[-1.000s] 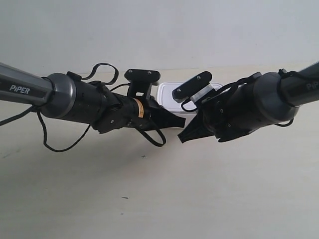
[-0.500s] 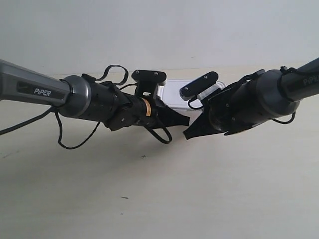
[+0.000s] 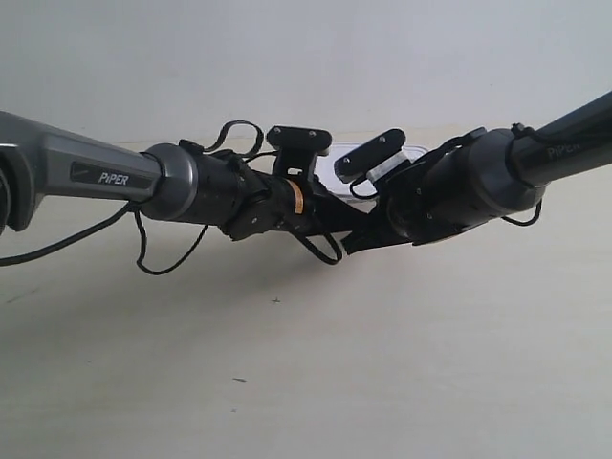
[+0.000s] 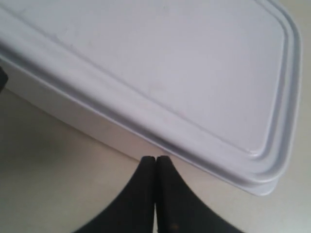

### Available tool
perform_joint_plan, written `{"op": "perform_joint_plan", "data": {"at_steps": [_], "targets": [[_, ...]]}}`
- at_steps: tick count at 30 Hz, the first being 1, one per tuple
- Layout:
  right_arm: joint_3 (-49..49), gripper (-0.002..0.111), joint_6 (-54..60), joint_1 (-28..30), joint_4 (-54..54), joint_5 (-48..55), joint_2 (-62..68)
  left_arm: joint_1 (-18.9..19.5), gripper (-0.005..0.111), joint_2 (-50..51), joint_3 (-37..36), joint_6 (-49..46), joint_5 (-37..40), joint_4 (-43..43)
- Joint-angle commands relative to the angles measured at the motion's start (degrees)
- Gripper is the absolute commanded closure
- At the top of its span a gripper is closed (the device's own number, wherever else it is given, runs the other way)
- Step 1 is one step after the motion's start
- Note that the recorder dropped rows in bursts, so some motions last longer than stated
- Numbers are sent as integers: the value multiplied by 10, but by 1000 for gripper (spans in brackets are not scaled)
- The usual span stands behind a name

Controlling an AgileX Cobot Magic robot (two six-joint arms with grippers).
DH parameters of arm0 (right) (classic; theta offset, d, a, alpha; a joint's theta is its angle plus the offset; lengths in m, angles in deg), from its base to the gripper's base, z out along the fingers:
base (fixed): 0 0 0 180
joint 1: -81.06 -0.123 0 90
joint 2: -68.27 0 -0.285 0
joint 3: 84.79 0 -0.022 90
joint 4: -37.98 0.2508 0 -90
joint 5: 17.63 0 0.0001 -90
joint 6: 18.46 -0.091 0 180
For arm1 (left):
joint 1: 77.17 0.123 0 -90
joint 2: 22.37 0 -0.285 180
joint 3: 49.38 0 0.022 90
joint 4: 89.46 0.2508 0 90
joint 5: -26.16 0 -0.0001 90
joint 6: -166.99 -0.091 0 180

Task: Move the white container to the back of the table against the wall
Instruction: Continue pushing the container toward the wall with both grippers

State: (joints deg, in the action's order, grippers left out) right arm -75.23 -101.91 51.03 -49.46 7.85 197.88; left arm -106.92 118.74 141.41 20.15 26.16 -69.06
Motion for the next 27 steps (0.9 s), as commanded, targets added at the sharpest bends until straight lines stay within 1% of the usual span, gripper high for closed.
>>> {"op": "perform_joint_plan", "data": {"at_steps": [1,8,15,21,27], "targets": [[-21,108,14,16,8,-13,9,6,107,3,18,-11,5,2],[-40,108,14,35,10,-20,30,13,107,3,21,-13,8,2],[-48,108,21,42,1,-17,32,19,107,3,21,-13,-12,2],[-70,108,42,42,24,-18,43,22,107,7,24,-13,-29,2],[-89,108,70,42,48,-17,55,23,107,32,61,-12,0,2]]}}
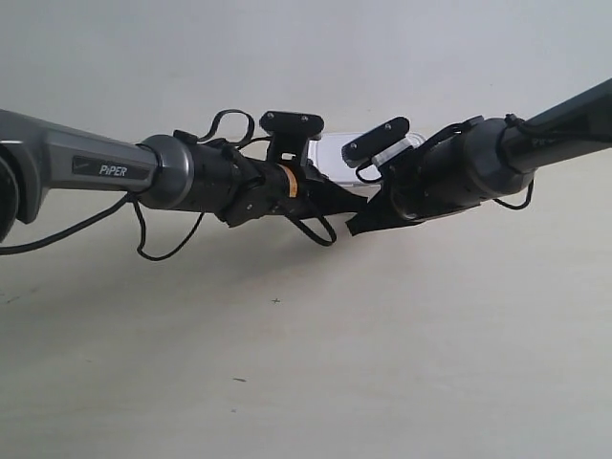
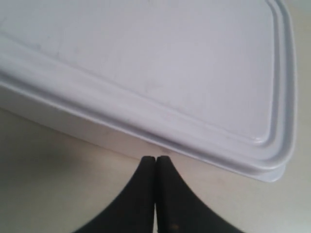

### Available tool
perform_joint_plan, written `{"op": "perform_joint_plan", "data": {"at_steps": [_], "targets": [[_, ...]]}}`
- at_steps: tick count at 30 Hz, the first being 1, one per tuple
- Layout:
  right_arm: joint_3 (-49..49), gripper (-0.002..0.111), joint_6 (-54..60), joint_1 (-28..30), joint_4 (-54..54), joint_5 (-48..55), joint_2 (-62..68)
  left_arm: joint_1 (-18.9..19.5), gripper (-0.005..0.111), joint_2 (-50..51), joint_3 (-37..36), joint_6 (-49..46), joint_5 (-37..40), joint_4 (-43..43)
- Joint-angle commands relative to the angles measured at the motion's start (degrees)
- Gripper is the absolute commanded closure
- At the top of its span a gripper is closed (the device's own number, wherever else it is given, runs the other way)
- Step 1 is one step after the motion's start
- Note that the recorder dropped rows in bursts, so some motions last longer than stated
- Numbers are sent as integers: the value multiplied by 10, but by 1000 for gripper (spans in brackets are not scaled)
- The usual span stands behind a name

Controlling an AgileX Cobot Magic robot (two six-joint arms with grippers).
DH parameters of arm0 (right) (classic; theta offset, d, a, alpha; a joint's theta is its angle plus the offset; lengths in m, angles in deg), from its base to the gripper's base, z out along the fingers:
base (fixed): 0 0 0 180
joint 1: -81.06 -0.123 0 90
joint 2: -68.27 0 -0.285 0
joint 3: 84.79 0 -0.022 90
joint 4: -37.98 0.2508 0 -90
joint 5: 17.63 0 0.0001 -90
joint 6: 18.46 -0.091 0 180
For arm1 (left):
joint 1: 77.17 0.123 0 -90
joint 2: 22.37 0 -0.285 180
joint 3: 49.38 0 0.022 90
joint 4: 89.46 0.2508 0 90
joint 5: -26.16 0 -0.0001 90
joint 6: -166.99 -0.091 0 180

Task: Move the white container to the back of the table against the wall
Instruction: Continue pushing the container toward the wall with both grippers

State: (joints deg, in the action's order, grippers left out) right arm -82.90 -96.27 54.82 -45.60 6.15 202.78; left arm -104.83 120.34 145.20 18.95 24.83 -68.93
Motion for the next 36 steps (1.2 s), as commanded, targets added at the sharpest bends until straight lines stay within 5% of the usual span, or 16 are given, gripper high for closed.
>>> {"op": "perform_joint_plan", "data": {"at_steps": [1,9,22,30,36], "targets": [[-16,108,14,4,10,0,8,2,107,19,28,0,13,1],[-59,108,26,4,11,0,38,7,107,27,41,-1,-22,1],[-107,108,33,4,28,-27,53,10,107,37,81,-1,72,-1],[-134,108,33,4,30,-31,73,-2,107,-98,-72,-1,51,1],[-149,108,32,4,35,-63,74,-9,107,-260,-305,15,-62,-19]]}}
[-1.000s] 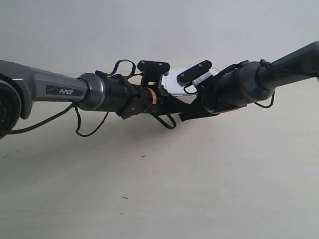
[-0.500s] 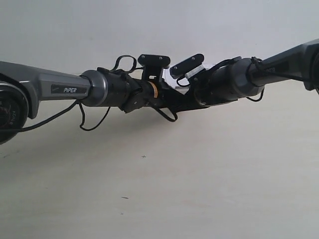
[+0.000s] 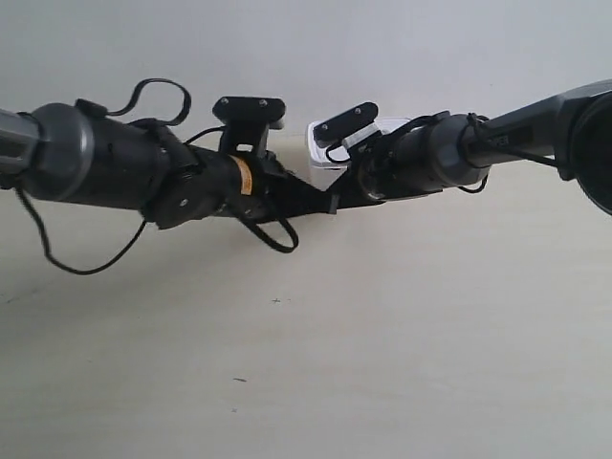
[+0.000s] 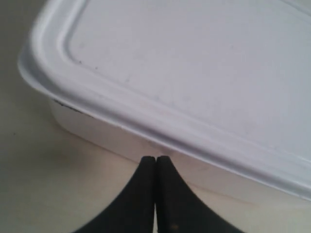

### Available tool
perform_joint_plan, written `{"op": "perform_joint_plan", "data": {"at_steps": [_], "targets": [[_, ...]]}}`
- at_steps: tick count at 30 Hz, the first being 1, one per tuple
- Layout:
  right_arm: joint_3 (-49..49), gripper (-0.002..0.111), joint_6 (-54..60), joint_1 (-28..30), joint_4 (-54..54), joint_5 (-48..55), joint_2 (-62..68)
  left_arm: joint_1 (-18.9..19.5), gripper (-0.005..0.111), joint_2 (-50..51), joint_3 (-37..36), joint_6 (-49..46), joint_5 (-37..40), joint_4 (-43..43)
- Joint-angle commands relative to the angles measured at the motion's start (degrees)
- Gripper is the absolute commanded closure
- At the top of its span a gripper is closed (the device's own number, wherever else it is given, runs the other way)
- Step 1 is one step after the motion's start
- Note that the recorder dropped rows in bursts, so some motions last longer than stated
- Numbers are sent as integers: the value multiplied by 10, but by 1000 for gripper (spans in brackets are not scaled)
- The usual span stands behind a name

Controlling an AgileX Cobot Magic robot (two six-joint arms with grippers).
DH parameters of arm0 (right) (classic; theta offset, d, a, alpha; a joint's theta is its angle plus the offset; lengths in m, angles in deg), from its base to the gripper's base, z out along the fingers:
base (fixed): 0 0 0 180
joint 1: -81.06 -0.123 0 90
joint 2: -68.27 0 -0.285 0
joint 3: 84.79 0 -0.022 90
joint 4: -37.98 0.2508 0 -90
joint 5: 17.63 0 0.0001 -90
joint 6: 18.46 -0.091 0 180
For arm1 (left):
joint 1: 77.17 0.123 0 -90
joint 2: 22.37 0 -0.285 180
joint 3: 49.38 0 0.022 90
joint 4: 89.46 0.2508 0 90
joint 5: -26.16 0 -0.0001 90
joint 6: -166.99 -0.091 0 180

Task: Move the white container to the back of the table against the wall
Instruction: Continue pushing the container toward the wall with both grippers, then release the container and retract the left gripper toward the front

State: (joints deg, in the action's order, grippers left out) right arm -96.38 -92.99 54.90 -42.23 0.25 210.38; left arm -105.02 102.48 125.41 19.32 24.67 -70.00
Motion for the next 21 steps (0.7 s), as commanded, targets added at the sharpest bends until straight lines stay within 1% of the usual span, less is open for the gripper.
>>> {"op": "perform_joint_plan", "data": {"at_steps": [1,2,5,8,12,21], "targets": [[-17,108,-1,3,-1,-4,-2,-12,107,-99,-133,12,-73,-8],[-23,108,-1,3,-1,-4,-2,-20,107,-129,-185,11,-103,-8],[-29,108,1,3,-2,-4,-2,-29,107,-172,-249,11,-144,-8],[-29,108,1,3,-3,-2,-2,-36,107,-213,-297,11,-162,-9],[-29,108,1,3,-6,1,-1,-36,107,-259,-347,12,-167,-33],[-36,108,25,3,-12,45,14,-36,107,-356,-448,14,-171,-38]]}}
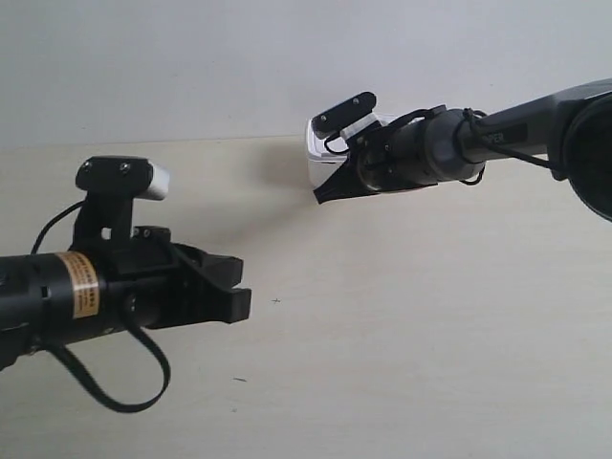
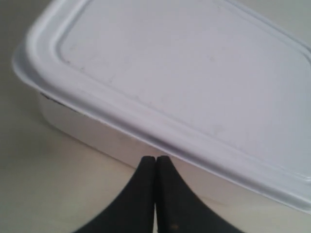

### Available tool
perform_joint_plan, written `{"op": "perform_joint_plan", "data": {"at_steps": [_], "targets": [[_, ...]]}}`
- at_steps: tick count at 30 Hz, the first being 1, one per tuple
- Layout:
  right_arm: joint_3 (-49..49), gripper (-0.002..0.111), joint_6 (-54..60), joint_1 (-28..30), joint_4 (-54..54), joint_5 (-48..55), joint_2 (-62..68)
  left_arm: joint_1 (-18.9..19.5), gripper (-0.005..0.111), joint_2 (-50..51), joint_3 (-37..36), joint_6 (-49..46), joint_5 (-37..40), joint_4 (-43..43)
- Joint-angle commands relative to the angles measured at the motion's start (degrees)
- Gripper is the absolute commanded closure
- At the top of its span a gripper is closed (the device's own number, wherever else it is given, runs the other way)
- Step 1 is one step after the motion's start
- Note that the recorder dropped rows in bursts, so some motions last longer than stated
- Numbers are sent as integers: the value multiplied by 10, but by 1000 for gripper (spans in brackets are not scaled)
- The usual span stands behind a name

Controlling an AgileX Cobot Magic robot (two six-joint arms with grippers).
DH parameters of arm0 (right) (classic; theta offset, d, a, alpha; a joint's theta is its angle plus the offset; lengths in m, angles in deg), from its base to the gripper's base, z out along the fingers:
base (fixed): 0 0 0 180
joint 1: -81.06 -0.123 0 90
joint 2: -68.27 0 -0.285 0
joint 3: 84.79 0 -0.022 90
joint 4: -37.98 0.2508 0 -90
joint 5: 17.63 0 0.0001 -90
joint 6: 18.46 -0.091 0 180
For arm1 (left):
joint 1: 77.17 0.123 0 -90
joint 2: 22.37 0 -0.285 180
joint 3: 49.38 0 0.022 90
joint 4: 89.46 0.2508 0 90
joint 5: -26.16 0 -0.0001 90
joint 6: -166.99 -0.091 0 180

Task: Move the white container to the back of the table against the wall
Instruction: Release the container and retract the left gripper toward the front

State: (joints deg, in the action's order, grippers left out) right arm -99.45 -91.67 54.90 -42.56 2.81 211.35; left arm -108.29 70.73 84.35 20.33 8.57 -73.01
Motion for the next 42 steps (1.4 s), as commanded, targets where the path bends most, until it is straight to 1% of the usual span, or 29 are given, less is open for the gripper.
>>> {"op": "perform_joint_plan", "data": {"at_steps": [1,11,22,34,42], "targets": [[-6,108,12,3,-10,19,4,-3,107,-46,-45,5,-10,-8],[-29,108,17,9,-3,18,14,-3,107,-146,-132,17,-10,-8],[-67,108,43,9,16,37,44,-3,107,-251,-194,32,0,-8],[-85,108,51,24,21,33,47,-3,107,-337,-274,76,1,-8],[-85,108,51,32,21,12,47,-3,107,-373,-299,90,26,-7]]}}
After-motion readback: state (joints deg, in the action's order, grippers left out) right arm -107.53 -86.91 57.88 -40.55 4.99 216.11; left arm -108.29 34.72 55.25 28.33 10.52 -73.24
